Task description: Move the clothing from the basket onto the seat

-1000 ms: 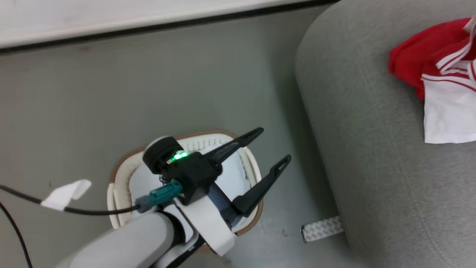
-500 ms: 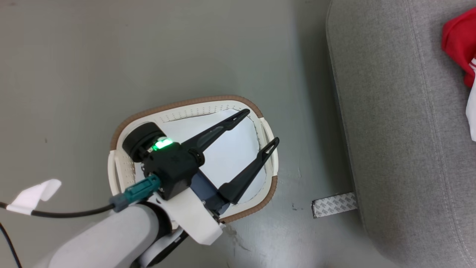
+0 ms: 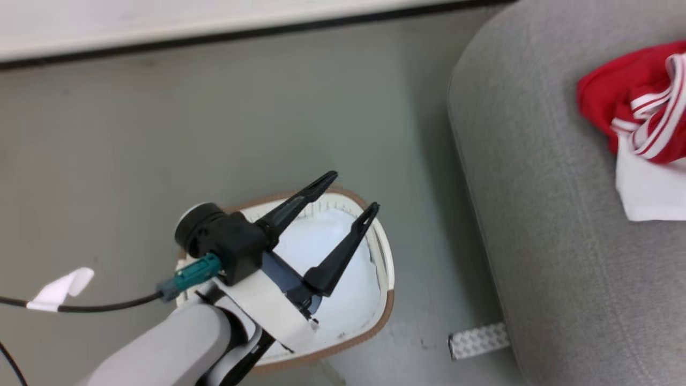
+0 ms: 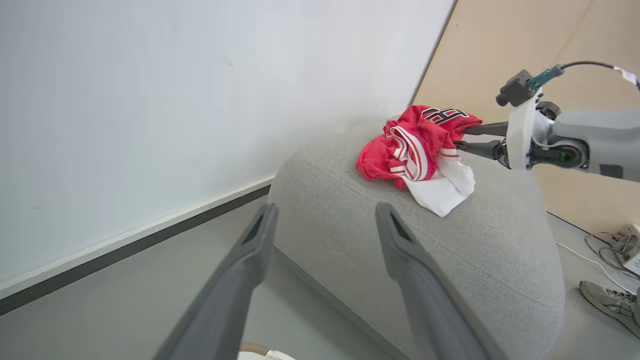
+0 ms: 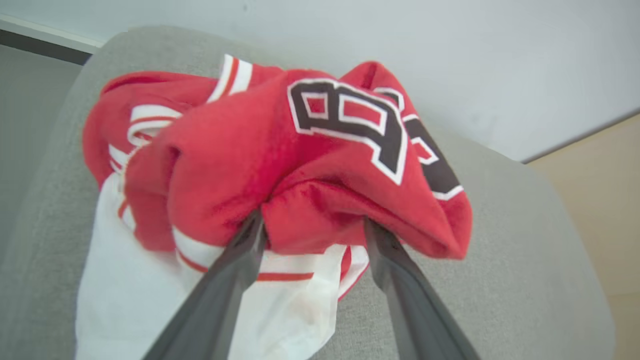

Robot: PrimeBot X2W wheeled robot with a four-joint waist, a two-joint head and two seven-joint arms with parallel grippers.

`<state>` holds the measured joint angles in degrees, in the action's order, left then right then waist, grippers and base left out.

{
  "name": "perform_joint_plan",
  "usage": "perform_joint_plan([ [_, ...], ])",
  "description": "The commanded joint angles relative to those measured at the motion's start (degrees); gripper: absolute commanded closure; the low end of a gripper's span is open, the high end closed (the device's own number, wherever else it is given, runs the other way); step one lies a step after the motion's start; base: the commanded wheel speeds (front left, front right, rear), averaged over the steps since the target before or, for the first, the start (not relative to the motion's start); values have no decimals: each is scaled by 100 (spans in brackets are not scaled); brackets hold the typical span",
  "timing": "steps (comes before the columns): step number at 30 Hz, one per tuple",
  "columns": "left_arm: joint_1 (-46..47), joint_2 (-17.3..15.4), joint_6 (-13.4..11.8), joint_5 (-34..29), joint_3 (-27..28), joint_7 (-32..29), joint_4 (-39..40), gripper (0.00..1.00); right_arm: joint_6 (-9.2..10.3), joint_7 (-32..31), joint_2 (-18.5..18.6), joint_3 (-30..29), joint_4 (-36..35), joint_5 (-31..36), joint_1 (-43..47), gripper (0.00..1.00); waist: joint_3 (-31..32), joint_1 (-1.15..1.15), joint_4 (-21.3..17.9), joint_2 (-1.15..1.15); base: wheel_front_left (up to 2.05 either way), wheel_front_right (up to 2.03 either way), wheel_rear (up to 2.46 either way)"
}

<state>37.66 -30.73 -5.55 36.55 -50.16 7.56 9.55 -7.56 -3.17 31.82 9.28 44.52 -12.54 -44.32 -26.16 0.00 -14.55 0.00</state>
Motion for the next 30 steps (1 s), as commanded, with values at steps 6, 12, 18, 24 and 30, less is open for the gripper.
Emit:
perform_joint_plan([
  [6, -454, 87, -247, 341, 230, 288, -338, 0, 15, -90, 745, 901, -831, -576, 629, 0, 1333, 0, 153, 0, 0, 0, 0],
  [12, -872, 55, -516, 717, 656, 543, -511, 0, 15, -144, 957, 674, -2022, -869, 1246, 0, 2006, 0, 419, 0, 0, 0, 0],
  [18, -1312, -23, -736, 924, 1149, 708, -733, 0, 15, -272, 599, 114, -3217, -942, 2082, 0, 2565, 0, 818, 0, 0, 0, 0],
  [24, -1887, 32, -679, 1085, 1760, 755, -871, 0, 15, -214, -232, -547, -4289, -554, 2919, 0, 2776, 0, 1127, 0, 0, 0, 0],
  [30, -2497, 331, -498, 759, 2369, 761, -1222, 0, 15, 129, -1226, -943, -5110, -169, 3693, 0, 2869, 0, 1274, 0, 0, 0, 0],
])
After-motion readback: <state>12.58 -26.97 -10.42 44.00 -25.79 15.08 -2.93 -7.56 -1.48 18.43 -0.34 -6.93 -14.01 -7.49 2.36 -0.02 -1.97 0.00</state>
